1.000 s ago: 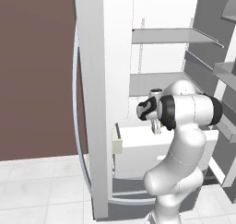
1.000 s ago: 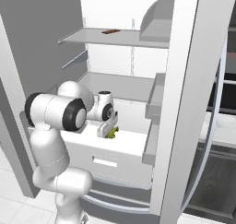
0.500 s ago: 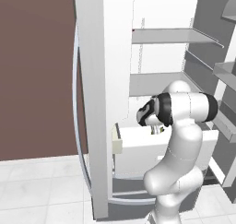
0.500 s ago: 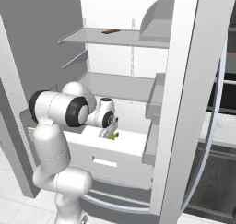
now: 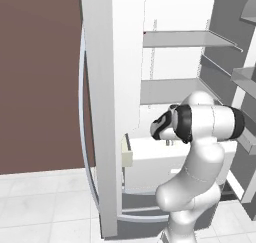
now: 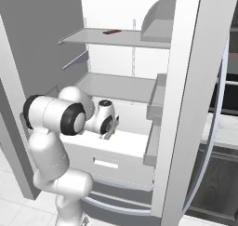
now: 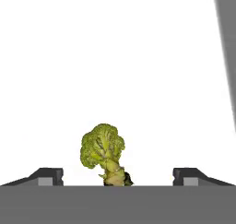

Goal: Place the bell pepper and broccoli inside the fridge drawer. Close the drawer after placing the vegetables.

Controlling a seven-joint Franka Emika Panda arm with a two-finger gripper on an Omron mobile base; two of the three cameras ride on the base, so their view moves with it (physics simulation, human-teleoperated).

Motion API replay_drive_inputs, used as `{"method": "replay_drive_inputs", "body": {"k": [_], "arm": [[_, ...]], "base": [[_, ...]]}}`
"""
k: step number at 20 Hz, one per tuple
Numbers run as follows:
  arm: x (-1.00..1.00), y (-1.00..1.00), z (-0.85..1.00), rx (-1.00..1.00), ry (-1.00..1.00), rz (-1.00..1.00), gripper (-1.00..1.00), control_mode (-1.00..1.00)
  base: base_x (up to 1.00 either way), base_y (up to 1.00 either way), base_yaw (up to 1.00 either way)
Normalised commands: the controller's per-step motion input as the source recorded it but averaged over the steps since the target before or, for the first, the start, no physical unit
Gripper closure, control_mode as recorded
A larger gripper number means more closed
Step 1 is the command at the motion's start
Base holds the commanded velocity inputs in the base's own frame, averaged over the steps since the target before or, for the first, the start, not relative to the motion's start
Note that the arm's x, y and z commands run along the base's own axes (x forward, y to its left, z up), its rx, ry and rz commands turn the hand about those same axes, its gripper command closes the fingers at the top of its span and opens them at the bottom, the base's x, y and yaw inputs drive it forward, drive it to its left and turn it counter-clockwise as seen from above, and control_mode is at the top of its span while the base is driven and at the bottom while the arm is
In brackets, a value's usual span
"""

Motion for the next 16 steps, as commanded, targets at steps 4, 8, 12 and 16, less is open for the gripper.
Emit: {"method": "replay_drive_inputs", "body": {"k": [4,8,12,16], "arm": [[0.0,0.01,0.42,0.0,-0.28,0.0,-1.0,-1.0],[-0.03,0.01,0.49,0.0,-0.23,0.0,-1.0,-1.0],[-0.41,0.0,0.51,0.0,-0.18,0.0,-1.0,-1.0],[-0.48,0.0,0.7,0.0,-0.05,0.0,-1.0,-1.0]], "base": [[0.0,0.0,0.0],[0.0,0.0,0.0],[0.0,0.0,0.0],[0.0,0.0,0.0]]}}
